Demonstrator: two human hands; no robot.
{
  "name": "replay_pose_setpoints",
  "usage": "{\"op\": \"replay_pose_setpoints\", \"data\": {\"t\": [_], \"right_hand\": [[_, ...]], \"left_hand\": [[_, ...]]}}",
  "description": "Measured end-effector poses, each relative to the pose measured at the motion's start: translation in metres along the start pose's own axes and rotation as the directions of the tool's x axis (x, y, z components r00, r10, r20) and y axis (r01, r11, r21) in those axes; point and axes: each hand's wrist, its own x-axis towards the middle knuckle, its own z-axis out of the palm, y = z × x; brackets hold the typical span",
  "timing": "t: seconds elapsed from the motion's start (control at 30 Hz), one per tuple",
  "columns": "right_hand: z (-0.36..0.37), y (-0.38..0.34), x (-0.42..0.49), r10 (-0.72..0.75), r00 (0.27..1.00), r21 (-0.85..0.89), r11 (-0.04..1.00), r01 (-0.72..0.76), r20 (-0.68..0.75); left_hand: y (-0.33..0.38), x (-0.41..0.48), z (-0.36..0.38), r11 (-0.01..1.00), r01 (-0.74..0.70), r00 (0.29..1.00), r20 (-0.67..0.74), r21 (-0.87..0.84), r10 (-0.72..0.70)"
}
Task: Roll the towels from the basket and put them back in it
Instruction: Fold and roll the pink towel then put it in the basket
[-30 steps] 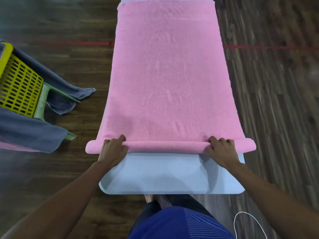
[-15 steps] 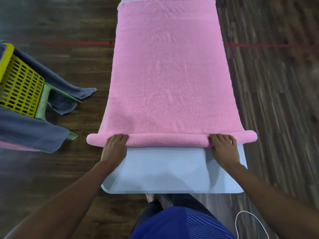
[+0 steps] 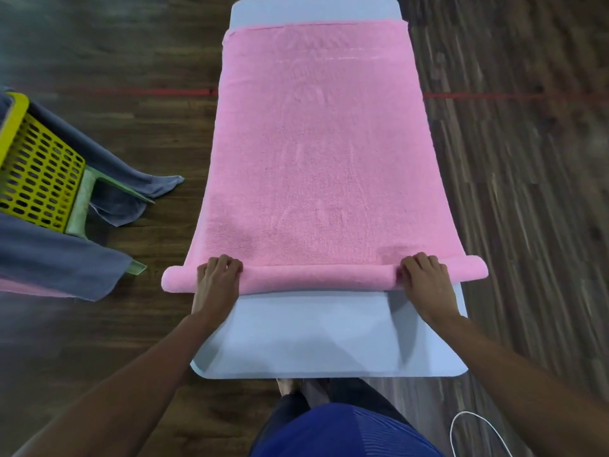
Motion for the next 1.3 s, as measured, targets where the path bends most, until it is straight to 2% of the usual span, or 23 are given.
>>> {"op": "replay_pose_setpoints", "data": {"t": [0.07,0.2,0.37,0.47,0.57,0.63,0.73,0.83,1.0,1.13,1.2,1.3], "right_hand": [[0.000,0.001,-0.005,-0.027,1.000,0.043,0.999,0.027,0.006],[0.009,0.003,-0.014,-0.073,0.992,0.004,0.997,0.073,0.100],[0.002,-0.001,0.002,-0.011,0.995,-0.039,0.999,0.015,0.099],[-0.008,-0.001,0.011,-0.038,0.974,-0.114,0.991,0.065,0.224],[-0.011,0.000,0.015,0.033,0.944,-0.140,0.990,0.014,0.329],[-0.007,0.000,0.014,0.038,0.966,-0.121,0.993,-0.007,0.257],[0.000,-0.002,0.011,0.002,0.998,-0.039,0.999,0.000,0.070],[-0.002,-0.003,0.002,-0.058,0.997,0.044,0.997,0.055,0.056],[-0.001,0.004,-0.004,-0.079,0.973,0.006,0.997,0.079,0.217],[-0.006,0.004,0.003,-0.023,0.967,0.001,1.000,0.023,0.253],[-0.014,0.001,0.015,-0.011,0.941,-0.055,0.998,0.031,0.337],[-0.020,0.003,0.031,0.036,0.887,-0.110,0.994,0.017,0.460]], "left_hand": [[-0.001,-0.006,0.003,0.997,-0.075,0.997,0.000,-0.021,0.075],[-0.011,-0.013,0.002,0.992,-0.126,0.981,0.150,-0.005,0.125],[-0.004,0.000,-0.003,0.999,-0.031,0.989,0.145,-0.020,0.033],[-0.003,0.007,-0.008,1.000,0.015,0.972,0.237,-0.023,-0.009],[-0.006,0.010,-0.011,0.979,0.108,0.945,0.322,-0.173,-0.048],[-0.009,0.010,-0.010,0.975,0.111,0.964,0.259,-0.192,-0.059],[-0.007,0.008,-0.007,0.995,0.039,0.998,0.060,-0.090,-0.034],[-0.002,0.003,-0.006,0.996,-0.074,0.997,0.000,-0.058,0.075],[-0.007,-0.005,-0.003,0.996,-0.092,0.979,0.185,0.013,0.088],[-0.005,0.003,-0.004,1.000,-0.007,0.984,0.178,0.014,0.005],[-0.002,0.008,-0.010,0.999,0.031,0.981,0.193,0.008,-0.032],[-0.001,0.018,-0.018,0.995,0.094,0.949,0.302,-0.016,-0.085]]}}
